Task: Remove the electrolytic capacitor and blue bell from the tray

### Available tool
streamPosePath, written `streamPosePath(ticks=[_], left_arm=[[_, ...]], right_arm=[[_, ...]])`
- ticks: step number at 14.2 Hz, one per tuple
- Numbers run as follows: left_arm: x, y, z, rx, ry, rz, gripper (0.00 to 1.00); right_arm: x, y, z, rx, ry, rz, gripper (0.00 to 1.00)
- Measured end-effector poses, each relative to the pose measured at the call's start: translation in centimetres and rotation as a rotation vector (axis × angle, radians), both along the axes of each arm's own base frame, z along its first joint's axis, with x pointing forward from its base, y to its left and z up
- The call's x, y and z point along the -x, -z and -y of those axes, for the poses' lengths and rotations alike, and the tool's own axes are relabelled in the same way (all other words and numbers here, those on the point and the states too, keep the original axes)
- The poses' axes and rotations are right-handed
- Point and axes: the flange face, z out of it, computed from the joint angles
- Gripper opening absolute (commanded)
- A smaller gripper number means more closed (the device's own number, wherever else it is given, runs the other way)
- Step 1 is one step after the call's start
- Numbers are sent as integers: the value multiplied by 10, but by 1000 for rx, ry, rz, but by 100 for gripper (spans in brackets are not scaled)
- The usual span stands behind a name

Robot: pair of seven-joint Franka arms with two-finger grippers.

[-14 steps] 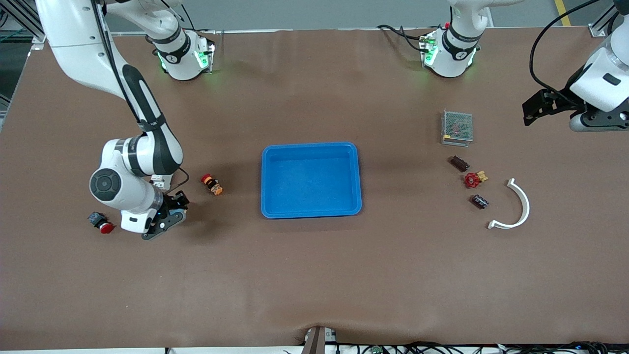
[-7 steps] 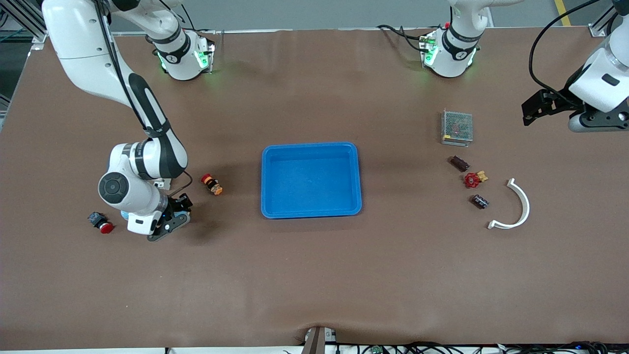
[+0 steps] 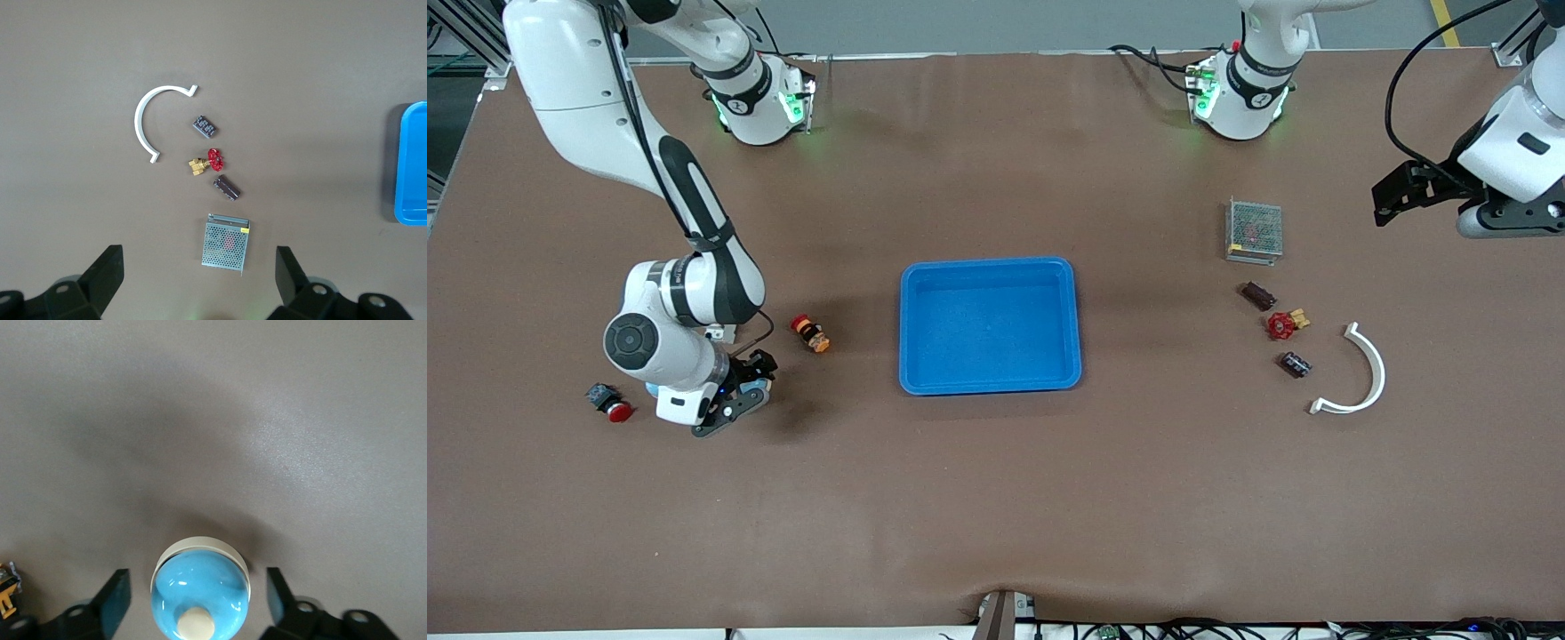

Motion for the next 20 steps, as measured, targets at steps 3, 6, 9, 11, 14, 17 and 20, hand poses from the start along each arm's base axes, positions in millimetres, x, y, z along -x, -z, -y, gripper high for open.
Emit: streamPosePath(ticks=[3,6,9,11,14,17,20], left_arm=[[0,-1,0,0,0,1,100],[0,-1,0,0,0,2,100],[-1,-1,-2,1,-4,3,100],[-2,-3,-3,1,-6,6,100],[-2,-4,-4,2,-7,9,100],[-2,-4,-4,2,-8,9,100],[-2,-5,-4,2,-7,10,100]], right_arm=[[-5,-8,-2,-3,7,-11,100],[-15,-48,-20,5,95,-110,100],[-16,-115,-50,19,171,-144,100],[-10,-146,-55,21,198,-145,100],[3,-183,-62,33,257,-166,100],[23,-243,-60,50,282,-164,100],[47,-309,-50,52,294,-131,100]])
